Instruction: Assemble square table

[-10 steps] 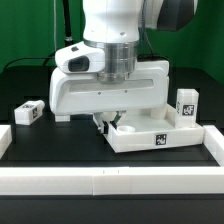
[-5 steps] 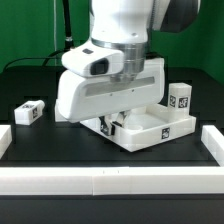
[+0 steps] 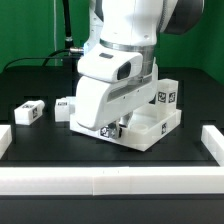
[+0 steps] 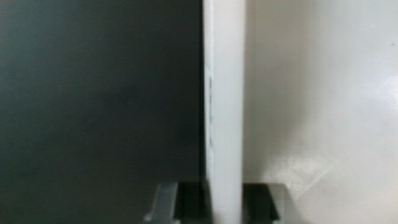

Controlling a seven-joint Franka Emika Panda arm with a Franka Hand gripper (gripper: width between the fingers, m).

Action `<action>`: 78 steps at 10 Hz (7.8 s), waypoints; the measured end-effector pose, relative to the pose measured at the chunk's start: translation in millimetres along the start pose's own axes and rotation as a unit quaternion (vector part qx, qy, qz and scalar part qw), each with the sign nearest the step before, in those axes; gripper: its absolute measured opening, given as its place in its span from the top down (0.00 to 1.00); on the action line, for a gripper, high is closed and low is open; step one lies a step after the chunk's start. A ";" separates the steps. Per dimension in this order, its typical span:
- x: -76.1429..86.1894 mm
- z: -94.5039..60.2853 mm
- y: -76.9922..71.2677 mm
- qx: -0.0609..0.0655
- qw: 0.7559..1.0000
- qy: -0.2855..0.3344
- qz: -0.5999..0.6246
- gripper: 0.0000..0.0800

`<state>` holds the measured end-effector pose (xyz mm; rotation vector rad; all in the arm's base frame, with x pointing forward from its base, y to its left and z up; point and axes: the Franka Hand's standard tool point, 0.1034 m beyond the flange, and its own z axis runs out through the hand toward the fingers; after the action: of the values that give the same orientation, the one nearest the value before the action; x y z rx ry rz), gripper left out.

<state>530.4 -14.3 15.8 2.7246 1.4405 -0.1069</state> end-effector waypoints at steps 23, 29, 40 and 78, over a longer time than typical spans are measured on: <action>138.6 -50.5 46.5 -0.051 0.962 -0.008 -0.269 0.61; 85.3 -93.4 72.6 -0.056 0.958 -0.014 -0.282 0.19; -2.0 -80.1 73.4 -0.029 0.999 -0.016 -0.039 0.19; -141.9 6.2 -9.8 0.219 0.846 -0.325 0.362 0.19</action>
Offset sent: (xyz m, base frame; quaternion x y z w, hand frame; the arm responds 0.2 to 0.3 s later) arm 0.0340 0.0477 -0.0015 -0.0063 0.0072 -0.2452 0.9694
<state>442.4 -126.1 21.9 2.8699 0.1844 -1.2857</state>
